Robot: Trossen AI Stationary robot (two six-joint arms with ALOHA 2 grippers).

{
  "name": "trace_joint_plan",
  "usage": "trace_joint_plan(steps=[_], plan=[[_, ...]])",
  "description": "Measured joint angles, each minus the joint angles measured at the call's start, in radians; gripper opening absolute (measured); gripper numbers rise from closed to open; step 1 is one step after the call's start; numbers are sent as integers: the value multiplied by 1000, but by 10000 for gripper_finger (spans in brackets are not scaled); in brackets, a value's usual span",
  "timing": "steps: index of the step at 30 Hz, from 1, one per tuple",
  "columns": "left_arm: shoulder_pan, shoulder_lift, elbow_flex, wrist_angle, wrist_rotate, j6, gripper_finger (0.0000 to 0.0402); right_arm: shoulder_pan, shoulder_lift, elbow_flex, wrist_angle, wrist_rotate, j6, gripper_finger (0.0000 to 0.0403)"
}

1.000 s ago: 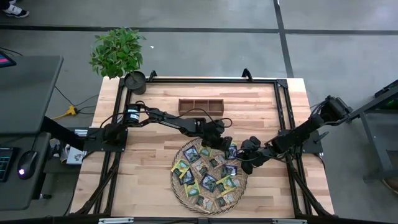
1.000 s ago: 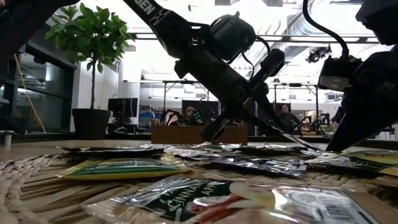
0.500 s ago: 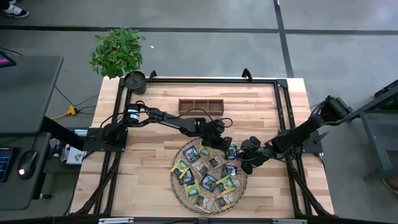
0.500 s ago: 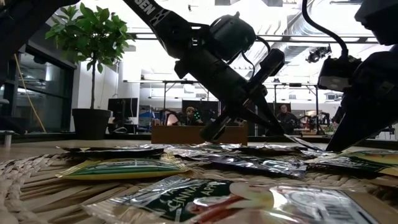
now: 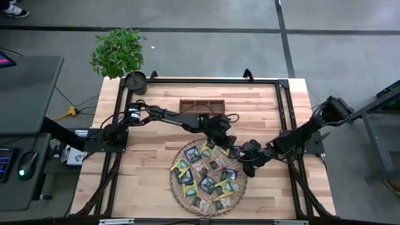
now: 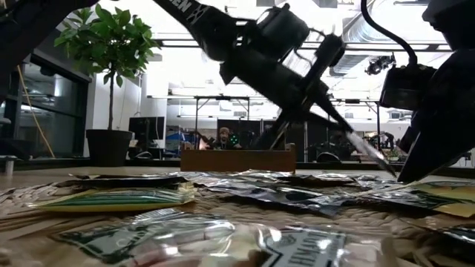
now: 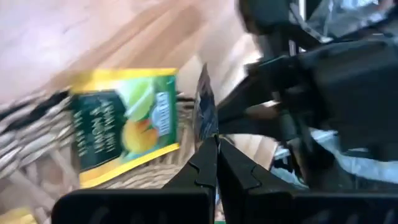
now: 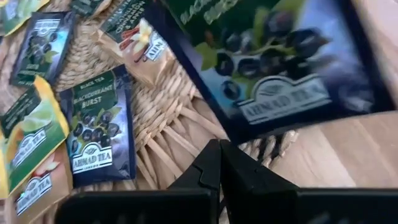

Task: Pick & Place Tea
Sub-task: Put the purple tea bag in the left section of the wooden organizer

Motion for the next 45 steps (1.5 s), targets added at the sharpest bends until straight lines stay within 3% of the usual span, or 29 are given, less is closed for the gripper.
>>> trace_joint_plan(steps=[6, 14, 22, 34, 45], plan=[[16, 0, 164, -282, -14, 182, 0, 0, -28, 0, -6, -15, -10, 0], [83, 0, 452, -805, -103, 572, 0, 0, -104, 0, -9, -12, -44, 0], [158, 0, 652, -1122, -202, 847, 0, 0, -130, 0, -31, 4, -45, 0], [285, 0, 693, -1524, -378, 1136, 0, 0, -130, 0, -30, 22, -36, 0], [331, 0, 691, -1519, -418, 1310, 0, 0, -130, 0, -33, 27, -17, 0]])
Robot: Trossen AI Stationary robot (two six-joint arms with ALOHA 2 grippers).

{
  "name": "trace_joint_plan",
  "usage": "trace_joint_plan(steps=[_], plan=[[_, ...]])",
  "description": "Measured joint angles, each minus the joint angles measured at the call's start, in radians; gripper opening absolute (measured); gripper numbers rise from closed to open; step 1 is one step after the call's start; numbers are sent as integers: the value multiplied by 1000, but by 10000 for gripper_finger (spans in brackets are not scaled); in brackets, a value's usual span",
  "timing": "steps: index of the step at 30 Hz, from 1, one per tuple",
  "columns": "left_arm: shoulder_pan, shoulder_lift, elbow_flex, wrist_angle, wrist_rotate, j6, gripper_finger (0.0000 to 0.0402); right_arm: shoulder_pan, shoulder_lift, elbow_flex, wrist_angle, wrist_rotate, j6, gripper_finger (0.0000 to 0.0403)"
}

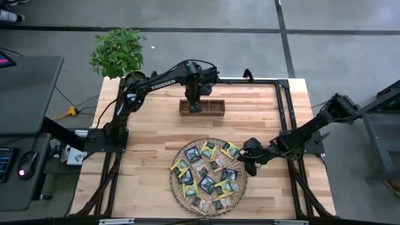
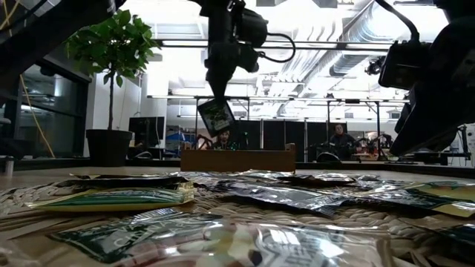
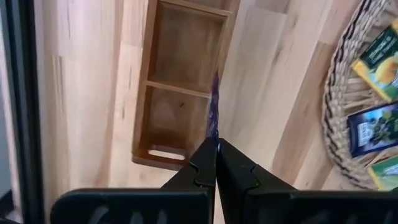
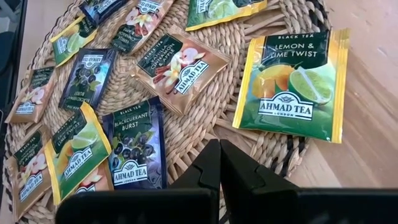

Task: Pick & Place Tea
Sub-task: Put the purple tea bag in the left section of the wooden organizer

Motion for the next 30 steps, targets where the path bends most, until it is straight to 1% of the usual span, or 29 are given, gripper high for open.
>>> trace_joint_plan(steps=[5, 12, 30], plan=[[4, 0, 0, 0, -5, 59, 0, 0, 0, 0, -11, 0, 8, 0], [11, 0, 0, 0, -75, 105, 0, 0, 0, 0, -20, 0, 11, 0], [86, 0, -1, 0, -77, 122, 0, 0, 0, 0, -28, 15, 31, 0]])
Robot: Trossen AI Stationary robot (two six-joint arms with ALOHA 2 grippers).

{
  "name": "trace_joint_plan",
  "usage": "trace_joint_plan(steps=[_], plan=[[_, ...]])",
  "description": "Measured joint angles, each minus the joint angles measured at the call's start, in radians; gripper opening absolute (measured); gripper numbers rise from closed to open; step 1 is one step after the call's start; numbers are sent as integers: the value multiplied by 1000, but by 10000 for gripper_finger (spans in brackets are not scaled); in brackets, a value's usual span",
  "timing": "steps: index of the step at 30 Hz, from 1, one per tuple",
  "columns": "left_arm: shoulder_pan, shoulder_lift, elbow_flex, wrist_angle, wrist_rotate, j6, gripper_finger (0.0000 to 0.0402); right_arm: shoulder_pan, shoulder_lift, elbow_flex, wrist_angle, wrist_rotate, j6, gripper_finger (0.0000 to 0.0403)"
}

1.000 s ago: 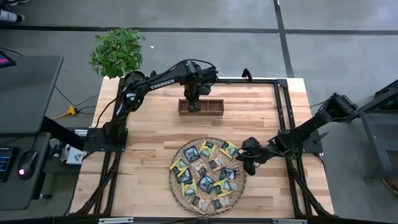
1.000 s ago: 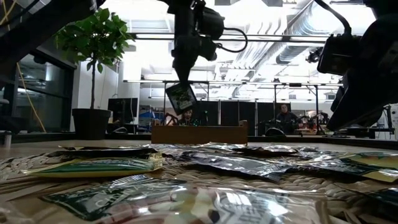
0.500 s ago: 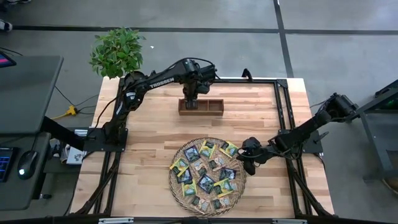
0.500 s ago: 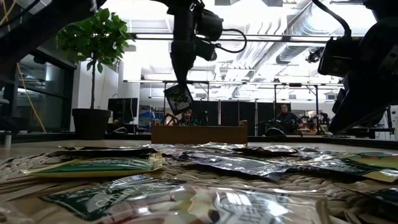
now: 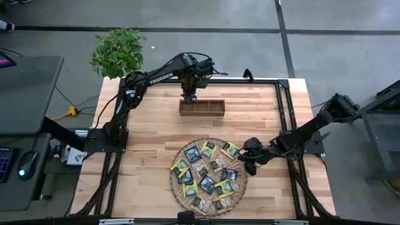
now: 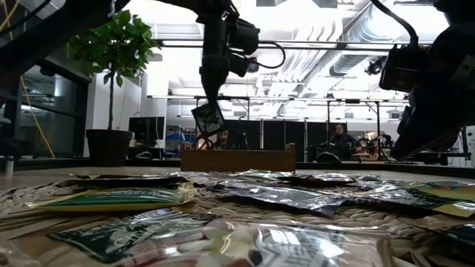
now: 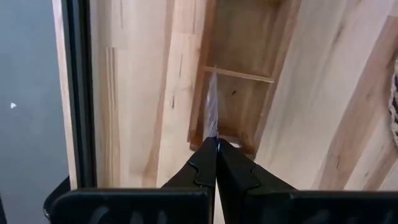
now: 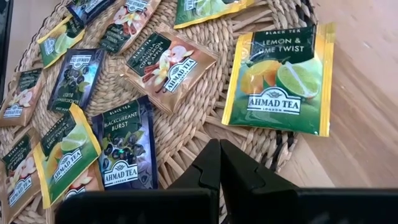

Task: Pick & Place Tea
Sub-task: Put the purple tea bag in the left section of the wooden organizer

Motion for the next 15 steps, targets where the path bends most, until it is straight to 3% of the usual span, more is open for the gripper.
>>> trace_joint_plan(steps=[15], plan=[[3, 0, -38, 0, -17, 6, 0, 0, 0, 0, -11, 4, 6, 0]])
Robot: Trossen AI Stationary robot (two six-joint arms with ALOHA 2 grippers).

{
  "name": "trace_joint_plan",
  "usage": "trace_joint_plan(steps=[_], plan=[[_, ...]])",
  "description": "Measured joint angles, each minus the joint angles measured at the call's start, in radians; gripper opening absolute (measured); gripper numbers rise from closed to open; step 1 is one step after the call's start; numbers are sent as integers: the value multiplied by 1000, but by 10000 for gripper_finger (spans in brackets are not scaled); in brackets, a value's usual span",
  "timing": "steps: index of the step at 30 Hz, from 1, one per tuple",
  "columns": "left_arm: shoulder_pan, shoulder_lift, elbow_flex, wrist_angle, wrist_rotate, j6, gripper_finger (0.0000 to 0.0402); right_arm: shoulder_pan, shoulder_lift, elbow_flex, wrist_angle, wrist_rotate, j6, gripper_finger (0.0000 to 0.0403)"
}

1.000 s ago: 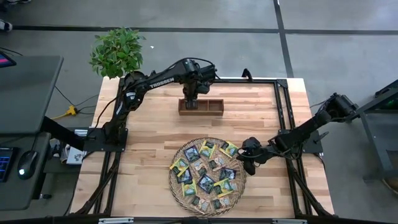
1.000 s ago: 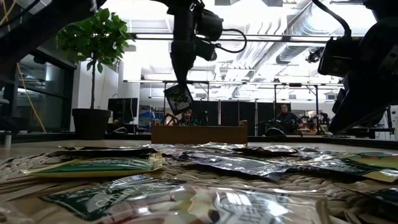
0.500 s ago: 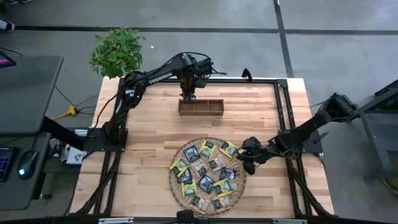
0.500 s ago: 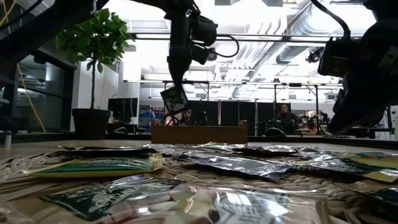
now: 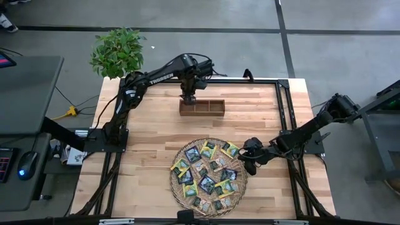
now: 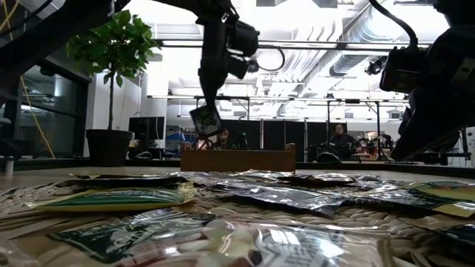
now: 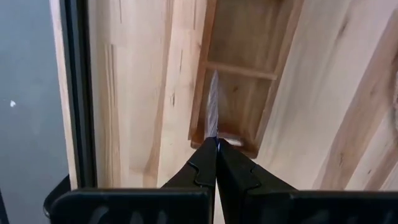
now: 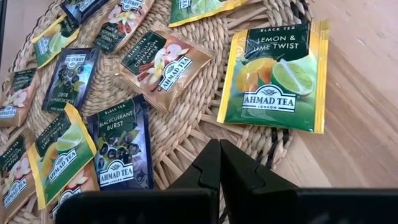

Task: Pick & Place Tea
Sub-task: Put the purple tea bag in the left section of the wooden organizer

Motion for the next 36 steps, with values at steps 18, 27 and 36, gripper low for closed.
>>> trace_joint_plan(steps=[18, 27, 36], plan=[[-9, 1, -142, 0, -69, -17, 0, 0, 0, 0, -25, 0, -5, 0], [-10, 1, -81, 0, -80, -31, 0, 0, 0, 0, -26, 0, -27, 0], [-22, 1, -78, 0, -90, -8, 0, 0, 0, 0, -26, 0, -30, 0]])
